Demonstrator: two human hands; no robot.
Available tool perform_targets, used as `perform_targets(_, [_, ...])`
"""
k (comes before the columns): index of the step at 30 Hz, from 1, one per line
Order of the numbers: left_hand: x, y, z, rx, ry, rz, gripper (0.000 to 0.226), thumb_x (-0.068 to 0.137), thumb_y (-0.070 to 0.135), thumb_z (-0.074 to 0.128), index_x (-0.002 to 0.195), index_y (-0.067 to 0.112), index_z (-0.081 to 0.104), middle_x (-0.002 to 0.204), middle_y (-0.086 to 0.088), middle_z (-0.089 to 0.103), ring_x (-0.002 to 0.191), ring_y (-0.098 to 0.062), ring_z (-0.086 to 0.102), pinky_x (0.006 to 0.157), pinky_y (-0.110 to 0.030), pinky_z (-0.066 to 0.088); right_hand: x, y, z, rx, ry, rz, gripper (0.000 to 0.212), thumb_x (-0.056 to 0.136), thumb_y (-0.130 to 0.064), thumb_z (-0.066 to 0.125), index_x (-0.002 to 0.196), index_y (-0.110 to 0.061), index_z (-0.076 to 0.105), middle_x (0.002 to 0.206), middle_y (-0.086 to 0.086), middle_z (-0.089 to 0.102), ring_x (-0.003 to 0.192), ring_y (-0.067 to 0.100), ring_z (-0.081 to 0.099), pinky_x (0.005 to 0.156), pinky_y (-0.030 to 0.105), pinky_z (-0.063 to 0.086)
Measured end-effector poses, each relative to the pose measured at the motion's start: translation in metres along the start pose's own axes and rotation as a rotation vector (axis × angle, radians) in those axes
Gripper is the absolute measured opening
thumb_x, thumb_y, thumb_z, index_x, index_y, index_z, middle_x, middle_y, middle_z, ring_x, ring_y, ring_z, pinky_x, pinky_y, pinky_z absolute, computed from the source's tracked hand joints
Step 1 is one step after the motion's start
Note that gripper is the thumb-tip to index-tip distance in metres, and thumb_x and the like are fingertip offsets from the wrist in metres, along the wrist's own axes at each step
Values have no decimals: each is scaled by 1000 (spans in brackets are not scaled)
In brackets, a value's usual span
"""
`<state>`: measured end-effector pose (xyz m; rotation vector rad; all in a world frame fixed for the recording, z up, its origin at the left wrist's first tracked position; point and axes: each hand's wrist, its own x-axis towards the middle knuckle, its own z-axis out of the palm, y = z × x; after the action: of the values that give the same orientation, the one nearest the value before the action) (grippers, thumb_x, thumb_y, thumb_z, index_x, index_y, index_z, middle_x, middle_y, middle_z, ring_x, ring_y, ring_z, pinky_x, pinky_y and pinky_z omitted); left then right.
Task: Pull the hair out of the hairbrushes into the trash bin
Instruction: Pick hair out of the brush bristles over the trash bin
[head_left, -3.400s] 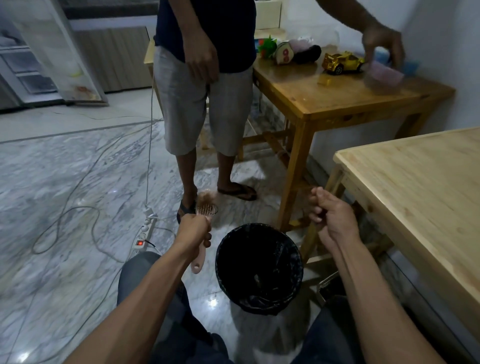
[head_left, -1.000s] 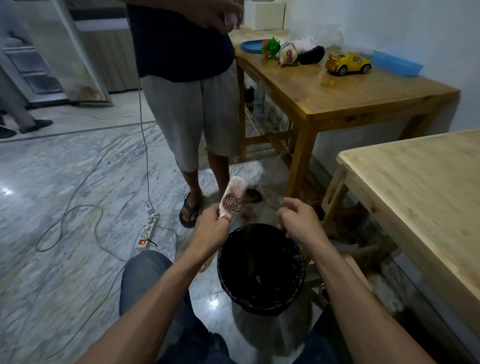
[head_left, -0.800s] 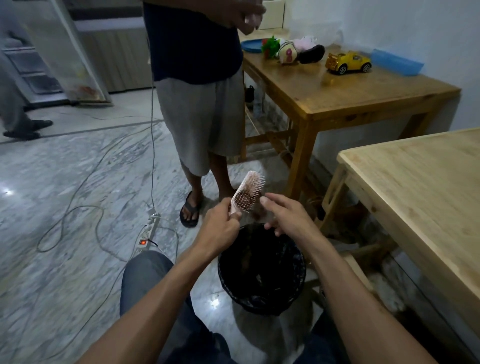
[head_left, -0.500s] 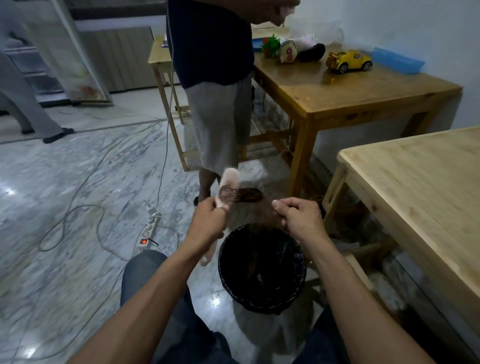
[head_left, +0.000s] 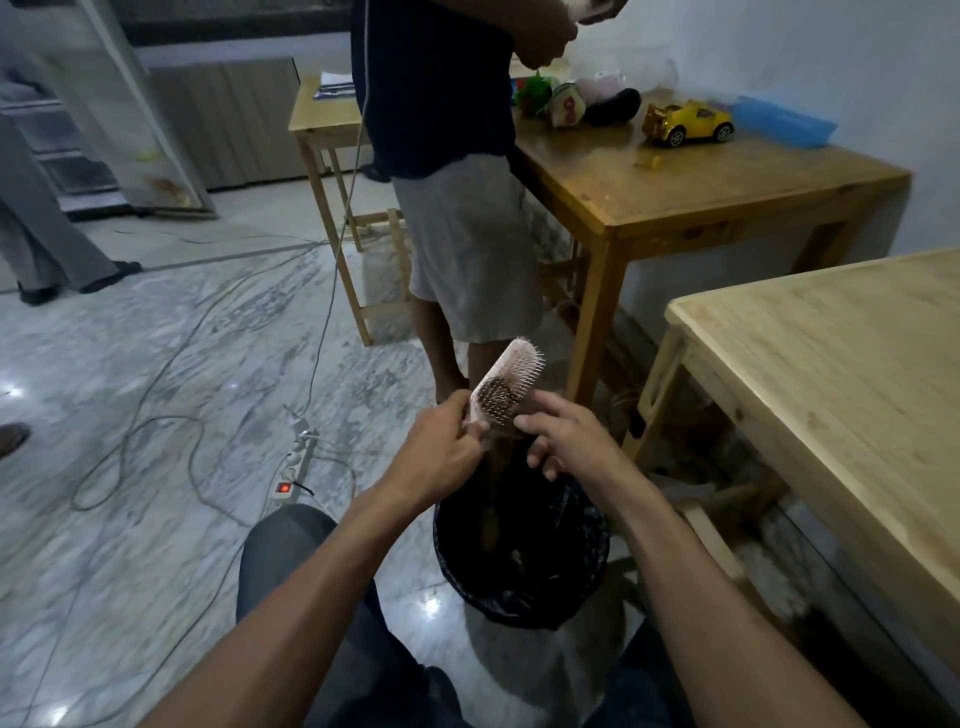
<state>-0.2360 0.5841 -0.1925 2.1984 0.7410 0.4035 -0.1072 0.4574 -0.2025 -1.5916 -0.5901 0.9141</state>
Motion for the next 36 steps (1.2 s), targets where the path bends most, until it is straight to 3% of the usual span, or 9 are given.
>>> perform_targets(4, [1, 6, -4, -76, -11, 16, 15, 100, 18, 57, 114, 17, 63, 92, 1, 66, 80, -13, 59, 63, -27, 40, -7, 1, 2, 45, -119, -39, 9, 96, -20, 70, 100, -20, 78, 82, -3, 75, 58, 9, 57, 51, 19, 44])
perform_targets(8, [8, -2, -10, -279, -1, -182, 12, 95, 11, 54, 87, 16, 60, 68, 2, 56, 56, -14, 50, 51, -27, 38, -8, 6, -3, -4, 42, -98, 15, 95, -18, 72, 83, -20, 81, 65, -6, 71, 55, 6, 52, 55, 16, 44])
perform_targets(11, [16, -13, -24, -541, 210, -392, 19, 90, -2, 46, 76, 10, 50, 63, -6, 45, 50, -19, 39, 49, -30, 30, -10, 11, -18, 17, 128, -86, 21, 95, -15, 72, 77, -19, 82, 66, -4, 70, 58, 8, 50, 59, 21, 44])
perform_targets(14, [15, -23, -38, -507, 246, -387, 27, 94, -1, 47, 72, 12, 39, 62, -5, 37, 50, -18, 32, 50, -32, 26, -9, 17, -31, -1, 188, -50, 17, 96, -18, 70, 84, -18, 83, 69, -4, 71, 61, 9, 53, 61, 22, 45])
perform_targets(18, [12, -22, -31, -429, 186, -346, 12, 95, 8, 51, 83, 6, 51, 69, -10, 48, 52, -20, 41, 49, -32, 33, -3, 19, -21, -66, 141, -71, 16, 100, -15, 65, 94, -18, 80, 78, -4, 75, 69, 9, 63, 63, 20, 53])
perform_targets(22, [9, -16, -23, -324, 69, -299, 15, 94, 19, 56, 94, 5, 62, 75, -10, 63, 56, -21, 52, 51, -33, 43, 5, 22, -8, -206, 28, 49, 38, 105, -10, 52, 142, -11, 59, 119, 1, 69, 92, 19, 75, 81, 33, 63])
perform_targets(25, [5, -14, -21, -250, 15, -255, 13, 91, 19, 56, 97, 10, 64, 75, -8, 66, 55, -21, 55, 50, -34, 46, 6, 12, -3, -278, 113, 104, 53, 104, -12, 53, 156, -17, 41, 143, 2, 51, 79, 21, 76, 64, 31, 59])
perform_targets(31, [-2, -3, -12, -141, -41, -160, 16, 91, 11, 55, 101, 20, 64, 79, 0, 67, 55, -13, 56, 53, -31, 47, 0, -15, 2, -136, 296, -188, 29, 96, -24, 71, 125, -22, 71, 104, -1, 74, 59, 4, 67, 52, 18, 52])
perform_targets(36, [-8, 10, 1, -56, -127, -78, 27, 80, 22, 54, 104, 24, 66, 85, 5, 69, 76, -12, 64, 60, -26, 45, 4, -20, 11, -323, 447, -296, 20, 82, -31, 84, 101, -27, 84, 82, -19, 71, 83, 3, 69, 70, 3, 44])
